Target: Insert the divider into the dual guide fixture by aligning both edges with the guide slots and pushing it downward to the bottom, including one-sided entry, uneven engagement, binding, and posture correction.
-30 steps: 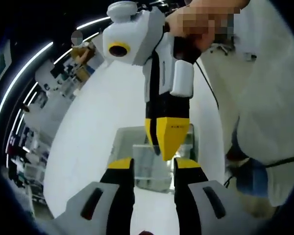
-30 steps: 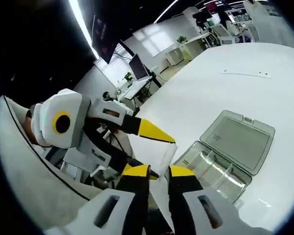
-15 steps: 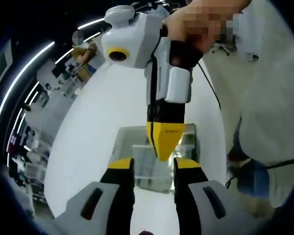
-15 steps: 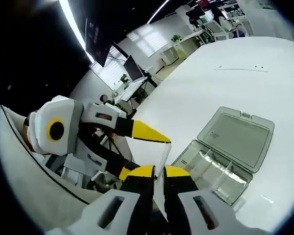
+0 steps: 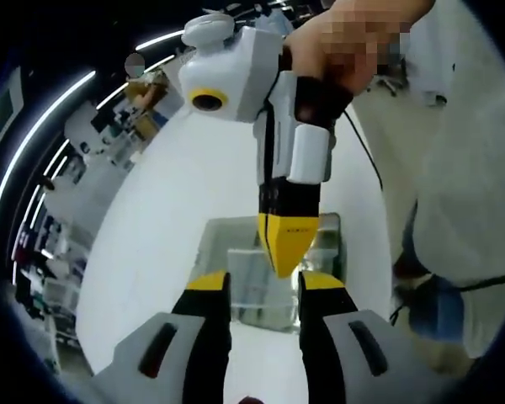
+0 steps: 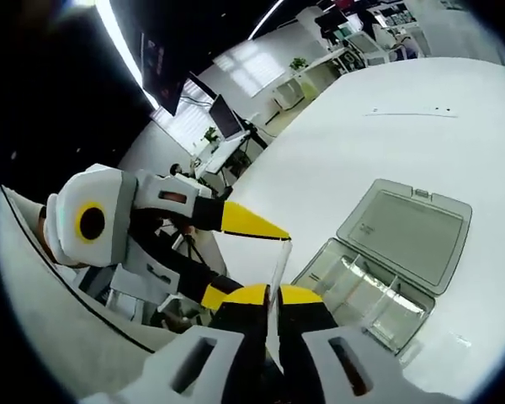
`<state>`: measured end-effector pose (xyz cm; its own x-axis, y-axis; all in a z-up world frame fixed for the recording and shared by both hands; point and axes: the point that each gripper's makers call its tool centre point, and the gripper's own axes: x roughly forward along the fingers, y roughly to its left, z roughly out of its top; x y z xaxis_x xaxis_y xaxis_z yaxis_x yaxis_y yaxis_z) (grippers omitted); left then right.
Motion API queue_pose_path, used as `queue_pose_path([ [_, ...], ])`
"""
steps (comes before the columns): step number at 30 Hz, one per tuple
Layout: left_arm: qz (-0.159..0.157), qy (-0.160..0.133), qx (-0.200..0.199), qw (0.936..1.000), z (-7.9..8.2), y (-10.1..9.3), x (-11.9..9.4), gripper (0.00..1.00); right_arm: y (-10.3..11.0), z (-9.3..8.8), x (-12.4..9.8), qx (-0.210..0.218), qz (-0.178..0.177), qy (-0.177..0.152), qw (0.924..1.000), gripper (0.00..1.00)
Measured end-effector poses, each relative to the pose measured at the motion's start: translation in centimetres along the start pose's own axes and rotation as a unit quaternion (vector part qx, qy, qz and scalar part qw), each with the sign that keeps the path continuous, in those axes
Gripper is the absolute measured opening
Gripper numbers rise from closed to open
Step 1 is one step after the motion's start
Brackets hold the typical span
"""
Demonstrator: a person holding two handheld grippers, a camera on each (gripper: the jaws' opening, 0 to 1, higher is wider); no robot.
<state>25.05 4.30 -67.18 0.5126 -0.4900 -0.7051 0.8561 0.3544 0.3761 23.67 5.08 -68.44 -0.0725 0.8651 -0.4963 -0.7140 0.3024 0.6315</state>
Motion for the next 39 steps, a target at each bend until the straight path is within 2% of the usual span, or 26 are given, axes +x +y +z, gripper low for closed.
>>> queue_pose_path([
  [10,-0.002,-0.008,-0.004,1.0000,-0.1,-0.1,0.1,0.29,-0.2,-0.1,0.1,0.046,0.004,-0.003,0.9989,0.00],
  [11,0.000,-0.006,-0.004,1.0000,-0.3,0.0,0.1,0.27,-0.4,-0.6,0.0,0.042,-0.002,0.009,0.9991,0.00],
  [13,-0.007,-0.009,-0.016,0.9998,-0.3,0.0,0.1,0.28,0.0,-0.3,0.1,0.047,0.010,-0.004,0.9988,0.00],
  [19,-0.011,-0.016,-0.029,0.9994,-0.3,0.1,0.0,0.34,-0.2,-0.1,0.1,0.040,0.009,-0.007,0.9991,0.00],
  [23,-0.020,-0.021,-0.047,0.9985,-0.5,0.3,-0.2,0.37,-0.3,-0.1,0.0,0.025,0.010,-0.006,0.9996,0.00],
  [25,-0.034,-0.033,-0.063,0.9969,-0.2,0.3,-0.4,0.38,-0.4,0.0,-0.1,0.009,0.010,-0.006,0.9999,0.00],
  [30,-0.053,-0.032,-0.076,0.9952,-0.8,0.5,-0.7,0.36,-0.5,-0.2,-0.2,-0.022,0.008,0.003,0.9997,0.00],
  [35,-0.071,-0.040,-0.097,0.9920,-0.7,0.9,-1.0,0.34,-0.4,-0.3,-0.2,-0.050,0.008,0.007,0.9987,0.00],
  [39,-0.083,-0.046,-0.109,0.9896,-0.5,0.9,-1.1,0.32,-0.2,-0.4,-0.2,-0.094,0.009,0.011,0.9955,0.00],
])
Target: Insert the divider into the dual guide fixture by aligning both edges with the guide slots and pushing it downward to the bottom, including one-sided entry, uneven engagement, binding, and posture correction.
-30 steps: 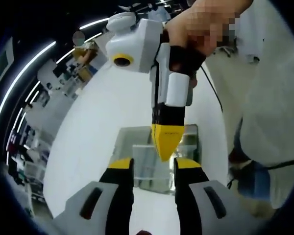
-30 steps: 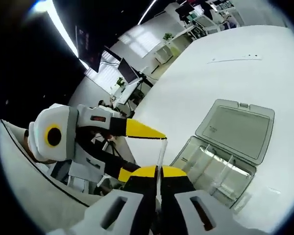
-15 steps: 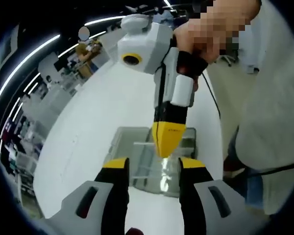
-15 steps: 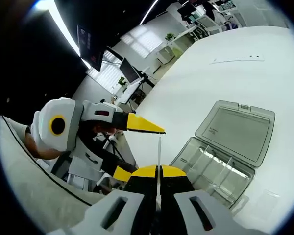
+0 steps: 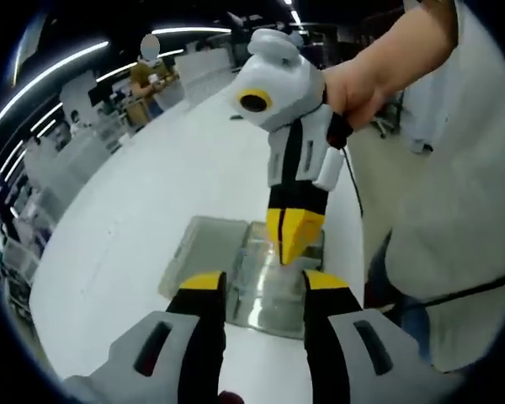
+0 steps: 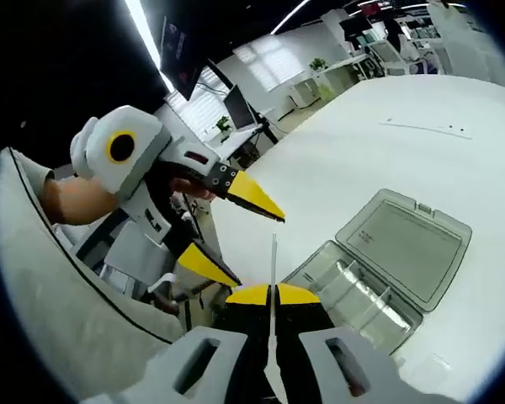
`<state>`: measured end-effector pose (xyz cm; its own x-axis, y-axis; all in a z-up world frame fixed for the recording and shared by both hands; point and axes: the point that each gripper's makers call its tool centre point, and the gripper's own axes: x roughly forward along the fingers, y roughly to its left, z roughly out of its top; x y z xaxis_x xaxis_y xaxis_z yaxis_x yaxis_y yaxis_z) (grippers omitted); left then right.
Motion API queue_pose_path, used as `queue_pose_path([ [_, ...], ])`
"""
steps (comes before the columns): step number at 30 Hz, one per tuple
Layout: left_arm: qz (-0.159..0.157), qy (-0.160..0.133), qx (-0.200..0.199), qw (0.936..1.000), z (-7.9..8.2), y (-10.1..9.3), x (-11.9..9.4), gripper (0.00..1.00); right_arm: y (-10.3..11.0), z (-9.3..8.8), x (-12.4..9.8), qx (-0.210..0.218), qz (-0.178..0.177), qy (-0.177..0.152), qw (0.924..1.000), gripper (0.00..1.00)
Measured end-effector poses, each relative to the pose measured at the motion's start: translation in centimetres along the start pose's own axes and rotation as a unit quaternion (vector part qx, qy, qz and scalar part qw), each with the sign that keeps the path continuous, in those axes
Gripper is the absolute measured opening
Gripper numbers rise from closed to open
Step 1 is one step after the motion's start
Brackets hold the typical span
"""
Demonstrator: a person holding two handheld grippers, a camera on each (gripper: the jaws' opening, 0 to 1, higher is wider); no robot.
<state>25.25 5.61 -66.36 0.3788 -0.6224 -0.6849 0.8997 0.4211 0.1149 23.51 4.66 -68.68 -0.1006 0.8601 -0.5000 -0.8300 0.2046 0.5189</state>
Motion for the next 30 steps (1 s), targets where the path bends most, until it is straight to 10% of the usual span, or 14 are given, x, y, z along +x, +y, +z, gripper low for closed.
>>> queue_pose_path([
  [30,-0.109,0.026,-0.036,0.9931,-0.2,-2.5,0.0,0.10,1.3,-1.0,0.1,-0.217,0.009,0.048,0.9748,0.00],
])
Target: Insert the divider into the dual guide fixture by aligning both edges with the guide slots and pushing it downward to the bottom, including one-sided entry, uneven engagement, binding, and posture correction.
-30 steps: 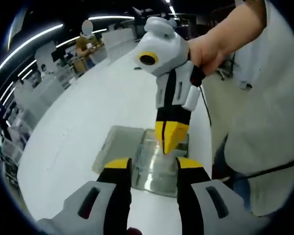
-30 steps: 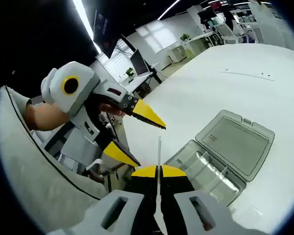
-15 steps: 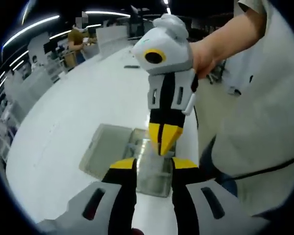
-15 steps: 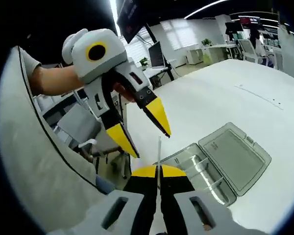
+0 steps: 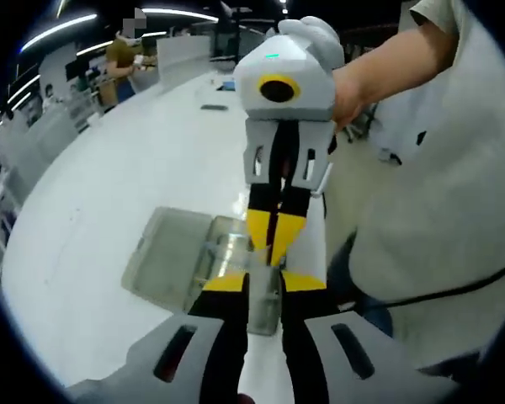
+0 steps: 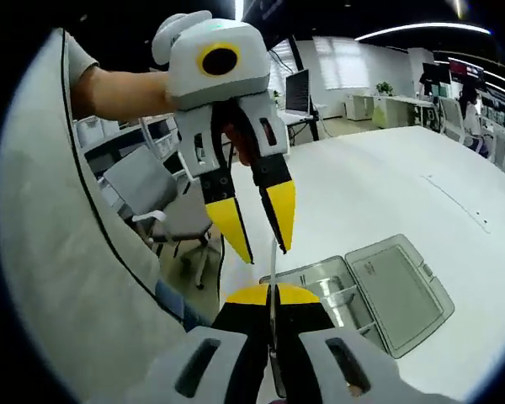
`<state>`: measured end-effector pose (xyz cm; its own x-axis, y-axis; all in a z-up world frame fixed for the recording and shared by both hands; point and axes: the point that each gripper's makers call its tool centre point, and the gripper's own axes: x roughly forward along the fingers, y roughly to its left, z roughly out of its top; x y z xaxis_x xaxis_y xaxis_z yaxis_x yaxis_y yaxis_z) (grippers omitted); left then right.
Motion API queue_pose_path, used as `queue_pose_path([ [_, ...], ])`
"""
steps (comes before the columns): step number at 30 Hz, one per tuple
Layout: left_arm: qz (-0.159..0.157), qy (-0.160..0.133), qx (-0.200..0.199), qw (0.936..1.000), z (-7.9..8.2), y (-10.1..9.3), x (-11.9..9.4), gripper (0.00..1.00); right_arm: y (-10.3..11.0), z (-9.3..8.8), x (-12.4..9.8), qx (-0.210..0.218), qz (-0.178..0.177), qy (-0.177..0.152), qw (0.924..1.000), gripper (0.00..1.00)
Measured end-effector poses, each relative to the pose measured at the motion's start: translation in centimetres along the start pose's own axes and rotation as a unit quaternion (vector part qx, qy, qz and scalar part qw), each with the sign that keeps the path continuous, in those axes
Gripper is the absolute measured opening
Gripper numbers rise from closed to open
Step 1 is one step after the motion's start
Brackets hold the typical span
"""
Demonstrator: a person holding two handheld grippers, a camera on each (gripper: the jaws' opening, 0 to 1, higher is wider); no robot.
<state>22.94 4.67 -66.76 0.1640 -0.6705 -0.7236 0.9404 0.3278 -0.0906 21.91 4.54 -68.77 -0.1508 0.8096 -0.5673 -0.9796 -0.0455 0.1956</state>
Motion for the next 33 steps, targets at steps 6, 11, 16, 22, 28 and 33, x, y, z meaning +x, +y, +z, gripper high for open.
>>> queue_pose_path([
  [6,-0.010,0.005,-0.003,0.9999,-0.16,-0.12,0.07,0.04,0.36,-0.02,0.06,-0.026,0.004,0.005,0.9996,0.00],
  [11,-0.015,0.008,-0.001,0.9999,-0.19,-0.27,0.13,0.01,0.53,0.27,0.02,-0.044,0.008,-0.001,0.9990,0.00],
  [16,-0.019,0.009,-0.001,0.9998,-0.18,-0.36,0.17,0.00,0.45,0.23,0.02,-0.066,0.007,0.005,0.9978,0.00],
  [22,-0.026,0.013,-0.001,0.9996,-0.30,-0.50,0.35,0.00,0.44,0.07,0.07,-0.075,0.007,0.008,0.9971,0.00],
  [28,-0.029,0.016,-0.011,0.9994,-0.47,-0.43,0.41,0.00,0.36,-0.09,0.18,-0.076,0.005,0.002,0.9971,0.00],
  [33,-0.036,0.018,-0.022,0.9990,-0.53,-0.62,0.55,0.00,0.53,-0.23,0.19,-0.074,0.008,-0.002,0.9972,0.00],
])
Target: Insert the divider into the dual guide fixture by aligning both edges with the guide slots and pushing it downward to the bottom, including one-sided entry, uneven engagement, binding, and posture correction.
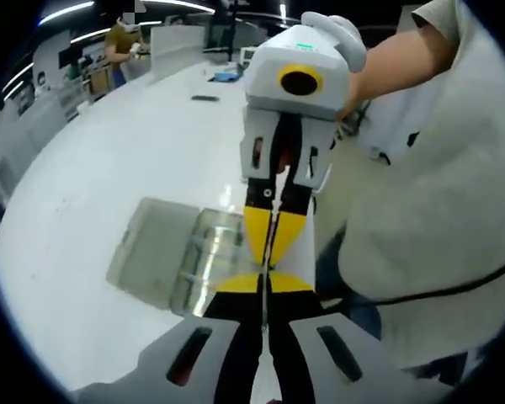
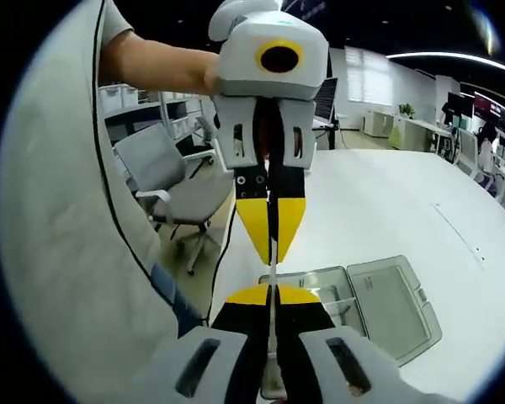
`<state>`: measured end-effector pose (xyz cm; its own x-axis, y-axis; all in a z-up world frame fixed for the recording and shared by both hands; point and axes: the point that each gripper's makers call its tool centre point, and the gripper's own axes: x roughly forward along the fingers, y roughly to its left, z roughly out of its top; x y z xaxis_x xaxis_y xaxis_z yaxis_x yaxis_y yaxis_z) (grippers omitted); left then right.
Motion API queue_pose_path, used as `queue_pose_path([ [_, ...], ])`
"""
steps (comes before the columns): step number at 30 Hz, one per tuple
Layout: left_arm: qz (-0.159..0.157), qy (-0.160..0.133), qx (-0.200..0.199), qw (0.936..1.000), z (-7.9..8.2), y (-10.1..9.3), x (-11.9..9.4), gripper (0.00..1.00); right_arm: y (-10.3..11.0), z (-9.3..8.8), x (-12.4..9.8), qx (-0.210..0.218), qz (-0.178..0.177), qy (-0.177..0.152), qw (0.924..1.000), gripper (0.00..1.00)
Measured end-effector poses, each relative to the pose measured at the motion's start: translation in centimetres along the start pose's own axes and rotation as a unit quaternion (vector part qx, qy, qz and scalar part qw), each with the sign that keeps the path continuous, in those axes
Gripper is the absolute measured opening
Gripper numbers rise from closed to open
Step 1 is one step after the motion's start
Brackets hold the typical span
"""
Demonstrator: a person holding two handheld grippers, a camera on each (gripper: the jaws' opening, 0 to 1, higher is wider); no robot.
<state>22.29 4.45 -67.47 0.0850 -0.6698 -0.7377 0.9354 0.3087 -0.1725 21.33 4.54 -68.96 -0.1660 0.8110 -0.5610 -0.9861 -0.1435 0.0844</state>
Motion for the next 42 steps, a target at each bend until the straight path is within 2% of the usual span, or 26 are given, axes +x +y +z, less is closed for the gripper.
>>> queue_pose_path([
  [13,-0.006,0.026,-0.003,0.9996,-0.3,-0.5,0.3,0.00,0.4,-0.4,0.3,0.012,0.002,-0.001,0.9999,0.00],
  [16,-0.011,0.045,0.007,0.9989,-0.3,-0.7,0.4,0.00,0.5,-0.5,0.4,0.012,0.006,0.002,0.9999,0.00],
  [23,-0.009,0.065,0.023,0.9975,-0.8,-0.5,0.2,0.00,0.6,-0.6,0.3,0.024,0.003,0.010,0.9997,0.03],
  [30,-0.011,0.072,0.035,0.9967,-1.0,-0.8,0.1,0.00,0.7,-0.6,0.0,0.020,0.006,0.007,0.9998,0.00],
  [36,-0.008,0.052,0.035,0.9980,0.0,-0.7,-0.2,0.00,0.7,-0.7,0.0,0.031,0.007,-0.004,0.9995,0.00],
  [42,-0.003,0.059,0.043,0.9973,0.0,-0.6,-0.2,0.00,0.6,-0.5,0.1,0.032,0.003,-0.006,0.9995,0.00],
])
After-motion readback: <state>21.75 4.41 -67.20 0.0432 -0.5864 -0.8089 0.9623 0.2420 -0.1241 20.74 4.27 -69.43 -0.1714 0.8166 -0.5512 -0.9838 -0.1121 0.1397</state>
